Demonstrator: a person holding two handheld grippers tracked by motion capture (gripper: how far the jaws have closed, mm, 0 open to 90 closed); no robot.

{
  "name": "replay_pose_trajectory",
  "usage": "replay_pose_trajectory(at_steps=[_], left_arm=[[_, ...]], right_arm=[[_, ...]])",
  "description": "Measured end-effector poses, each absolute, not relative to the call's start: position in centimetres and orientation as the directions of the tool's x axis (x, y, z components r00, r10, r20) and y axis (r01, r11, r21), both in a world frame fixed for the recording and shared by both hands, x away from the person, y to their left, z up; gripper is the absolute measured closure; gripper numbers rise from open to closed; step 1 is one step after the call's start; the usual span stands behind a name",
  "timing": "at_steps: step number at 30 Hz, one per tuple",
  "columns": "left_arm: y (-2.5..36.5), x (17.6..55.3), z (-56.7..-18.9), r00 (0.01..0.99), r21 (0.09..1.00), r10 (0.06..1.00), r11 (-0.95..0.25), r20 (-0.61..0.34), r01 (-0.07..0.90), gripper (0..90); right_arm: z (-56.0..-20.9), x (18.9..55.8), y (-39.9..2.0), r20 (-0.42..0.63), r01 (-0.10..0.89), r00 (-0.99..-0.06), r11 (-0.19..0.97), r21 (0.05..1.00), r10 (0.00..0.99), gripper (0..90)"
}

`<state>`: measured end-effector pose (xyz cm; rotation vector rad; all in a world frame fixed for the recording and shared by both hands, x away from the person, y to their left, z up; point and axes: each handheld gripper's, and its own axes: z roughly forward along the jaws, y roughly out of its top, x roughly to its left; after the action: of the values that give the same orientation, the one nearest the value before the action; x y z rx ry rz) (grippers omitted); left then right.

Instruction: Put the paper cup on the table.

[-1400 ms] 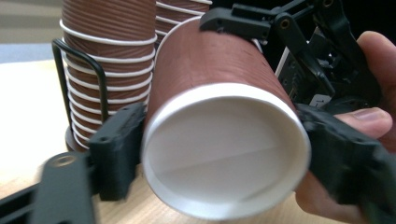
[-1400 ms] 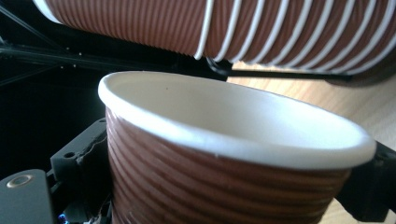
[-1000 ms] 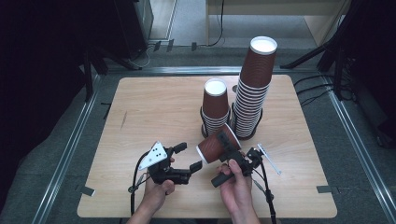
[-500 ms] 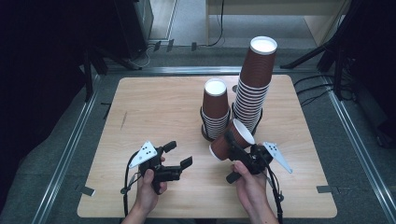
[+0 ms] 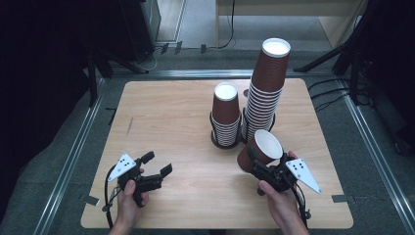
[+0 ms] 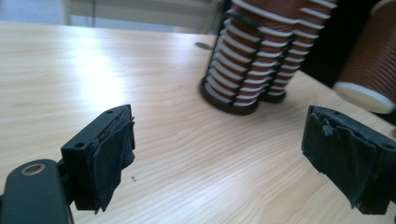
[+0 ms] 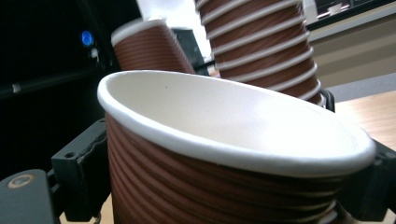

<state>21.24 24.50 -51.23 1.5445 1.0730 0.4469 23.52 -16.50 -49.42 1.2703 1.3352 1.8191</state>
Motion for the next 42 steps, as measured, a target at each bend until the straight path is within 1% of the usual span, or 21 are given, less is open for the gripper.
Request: replay_pose_trajectory(at_steps=[3, 7, 10, 18, 23, 25, 32, 42], left_arm=[[26.2, 21.0, -52.0, 0.471, 0.915, 0.839, 0.076, -0.274, 0.396, 10.0], [28.0, 20.8, -52.6, 0.413, 0.916, 0.872, 0.092, -0.264, 0.39, 10.0], [29.0, 20.6, -52.8, 0.38, 0.915, 0.887, 0.105, -0.263, 0.389, 10.0], [30.1, 20.5, -53.5, 0.347, 0.915, 0.911, 0.072, -0.222, 0.397, 10.0], [30.8, 19.7, -54.0, 0.341, 0.919, 0.923, 0.033, -0.179, 0.394, 9.7], [31.2, 19.4, -54.1, 0.335, 0.916, 0.925, 0.029, -0.176, 0.4, 9.5], [33.0, 18.2, -54.5, 0.295, 0.915, 0.938, 0.052, -0.183, 0.401, 9.5], [34.1, 18.0, -54.7, 0.265, 0.911, 0.944, 0.079, -0.199, 0.405, 9.5]], right_arm=[[-49.8, 23.4, -16.9, 0.289, 0.104, -0.393, -0.271, 0.957, 0.873, 8.6], [-50.3, 23.8, -17.8, 0.258, 0.122, -0.357, -0.23, 0.966, 0.898, 8.6], [-50.4, 24.2, -18.6, 0.254, 0.119, -0.335, -0.227, 0.967, 0.907, 8.7], [-50.1, 24.7, -20.9, 0.2, 0.08, -0.289, -0.185, 0.98, 0.936, 8.7], [-49.8, 25.3, -22.1, 0.171, 0.058, -0.262, -0.162, 0.985, 0.95, 8.7], [-49.8, 25.6, -22.5, 0.14, 0.047, -0.247, -0.132, 0.99, 0.959, 8.7], [-50.2, 26.9, -23.4, 0.117, 0.045, -0.203, -0.11, 0.993, 0.972, 8.7], [-51.7, 28.9, -24.2, -0.002, 0.038, -0.118, 0.007, 0.999, 0.993, 8.7]])
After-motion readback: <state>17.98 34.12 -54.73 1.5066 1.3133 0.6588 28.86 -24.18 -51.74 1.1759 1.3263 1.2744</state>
